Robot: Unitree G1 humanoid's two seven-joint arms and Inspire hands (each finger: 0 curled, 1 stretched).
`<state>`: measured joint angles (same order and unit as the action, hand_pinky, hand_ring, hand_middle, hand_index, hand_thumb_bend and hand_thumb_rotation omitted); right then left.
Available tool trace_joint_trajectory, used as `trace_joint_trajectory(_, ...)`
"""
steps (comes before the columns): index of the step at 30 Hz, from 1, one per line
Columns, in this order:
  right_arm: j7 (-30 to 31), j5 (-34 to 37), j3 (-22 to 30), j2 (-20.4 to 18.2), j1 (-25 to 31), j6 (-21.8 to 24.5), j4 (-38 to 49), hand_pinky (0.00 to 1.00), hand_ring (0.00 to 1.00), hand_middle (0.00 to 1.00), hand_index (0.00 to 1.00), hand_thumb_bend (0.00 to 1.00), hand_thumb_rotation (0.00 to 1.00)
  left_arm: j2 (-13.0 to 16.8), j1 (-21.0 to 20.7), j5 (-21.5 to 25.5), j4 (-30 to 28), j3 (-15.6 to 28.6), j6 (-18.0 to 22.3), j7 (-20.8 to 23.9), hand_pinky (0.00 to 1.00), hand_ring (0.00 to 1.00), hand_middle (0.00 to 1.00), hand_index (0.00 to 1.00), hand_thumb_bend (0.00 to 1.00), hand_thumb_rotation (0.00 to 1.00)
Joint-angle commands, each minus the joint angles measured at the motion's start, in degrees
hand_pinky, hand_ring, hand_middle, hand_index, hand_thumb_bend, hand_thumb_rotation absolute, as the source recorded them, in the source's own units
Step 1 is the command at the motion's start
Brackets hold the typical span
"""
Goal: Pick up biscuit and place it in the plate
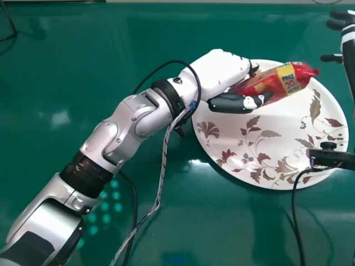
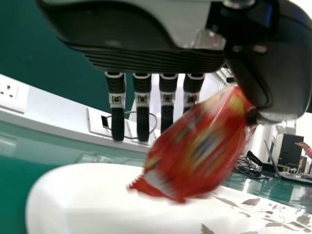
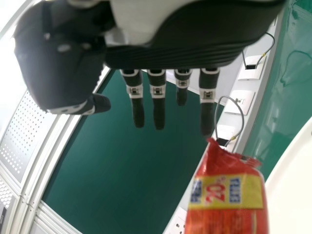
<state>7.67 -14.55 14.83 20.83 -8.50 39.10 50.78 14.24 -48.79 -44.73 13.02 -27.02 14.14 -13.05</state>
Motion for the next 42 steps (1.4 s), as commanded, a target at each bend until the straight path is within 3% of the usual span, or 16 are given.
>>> trace_joint_trajectory(1,0.10,-0.06,0.05,0.23,0.59,-1.12,0.21,0.65,0.78,0.84,0.86,0.28,0.46,0.11,-0.06,-0.63,-2.14,-0.42,0.08,-0.04,0.74,0.87,0.89,0.89,0.70,0.55)
trace_joint_trajectory(5,-0.08,-0.09,0.16,-0.05,0.55,-0.95,0.21,0.66,0.79,0.84,0.85,0.29,0.47,0.20,0.40,-0.40,-3.17,-0.28,-0.49,-0.45,0.83,0.98,0.98,0.99,0.82,0.71)
trace_joint_trajectory(8,-0.19,0.05,0.32,-0.39,0.43,-0.33,0.32,0.67,0.80,0.85,0.86,0.31,0.50,0.35,0.58,-0.14,-3.78,-0.18,-0.74,-0.94,0.88,1.00,1.00,1.00,0.86,0.76)
trace_joint_trajectory(20,-0.57,0.18,0.39,-1.52,-0.31,1.16,0.71,0.69,0.82,0.88,0.87,0.31,0.45,2.90,1.78,1.69,-7.44,2.04,-0.39,-0.97,0.86,0.97,0.99,1.00,0.84,0.79)
trace_joint_trajectory(25,-0.34,0.66,0.80,-1.73,-0.32,0.80,0.75,0.72,0.84,0.89,0.88,0.30,0.43,4.56,4.05,4.51,-9.36,5.94,1.89,2.54,0.76,0.89,0.90,0.90,0.80,0.70)
trace_joint_trajectory(27,-0.37,-0.04,0.79,-1.13,0.09,0.49,0.82,0.70,0.82,0.87,0.87,0.28,0.41,4.90,5.64,7.67,-9.36,8.56,3.96,4.74,0.70,0.83,0.85,0.86,0.77,0.67)
trace_joint_trajectory(29,-0.50,-1.17,0.56,-0.76,0.40,1.73,1.56,0.70,0.81,0.86,0.87,0.29,0.45,5.59,7.07,11.96,-8.84,11.21,5.89,5.11,0.64,0.79,0.81,0.83,0.72,0.58)
trace_joint_trajectory(33,-0.37,-1.94,0.93,-0.89,1.31,2.52,2.49,0.73,0.83,0.88,0.88,0.31,0.50,6.99,10.45,18.83,-8.55,16.66,6.76,5.32,0.60,0.75,0.79,0.81,0.69,0.61)
trace_joint_trajectory(38,-0.55,-2.36,1.14,-1.42,1.86,2.93,2.96,0.73,0.84,0.89,0.89,0.32,0.52,7.66,14.20,28.07,-8.58,22.41,8.82,4.85,0.58,0.70,0.75,0.76,0.55,0.31)
trace_joint_trajectory(40,-0.52,-2.39,1.21,-1.50,2.01,2.91,3.06,0.71,0.83,0.89,0.89,0.33,0.52,7.16,15.74,31.10,-9.52,24.10,7.58,4.45,0.58,0.70,0.74,0.75,0.55,0.24)
trace_joint_trajectory(42,-0.32,-1.72,1.59,-1.88,2.04,2.62,3.07,0.71,0.83,0.90,0.90,0.32,0.49,6.41,17.17,37.37,-10.84,25.66,5.10,1.65,0.63,0.72,0.75,0.76,0.55,0.23)
